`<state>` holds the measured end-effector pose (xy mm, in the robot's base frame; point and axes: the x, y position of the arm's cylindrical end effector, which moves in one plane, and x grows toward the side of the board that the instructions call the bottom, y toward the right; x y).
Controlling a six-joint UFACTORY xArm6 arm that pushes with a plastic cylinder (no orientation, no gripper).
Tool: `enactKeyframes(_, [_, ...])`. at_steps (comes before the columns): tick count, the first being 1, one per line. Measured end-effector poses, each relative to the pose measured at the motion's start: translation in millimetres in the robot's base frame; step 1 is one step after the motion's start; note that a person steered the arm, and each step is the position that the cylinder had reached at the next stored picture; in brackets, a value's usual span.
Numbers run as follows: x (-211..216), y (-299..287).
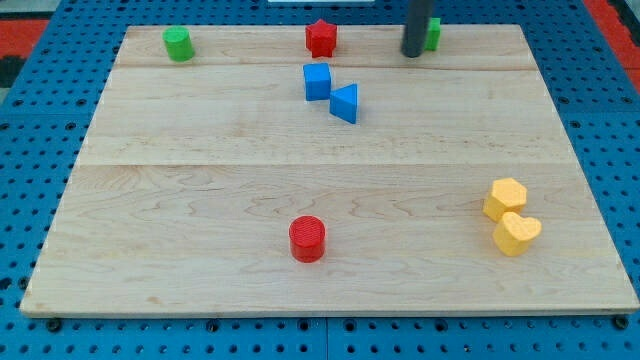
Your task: Push the red circle towards the center left of the board
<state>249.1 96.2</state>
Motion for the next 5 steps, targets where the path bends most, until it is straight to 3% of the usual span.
enactKeyframes(1, [3.0, -35.2])
enactKeyframes(2, [85.2, 45.6])
enactKeyframes(3, [221.8, 55.5])
enactKeyframes(5, [331.1, -30.2])
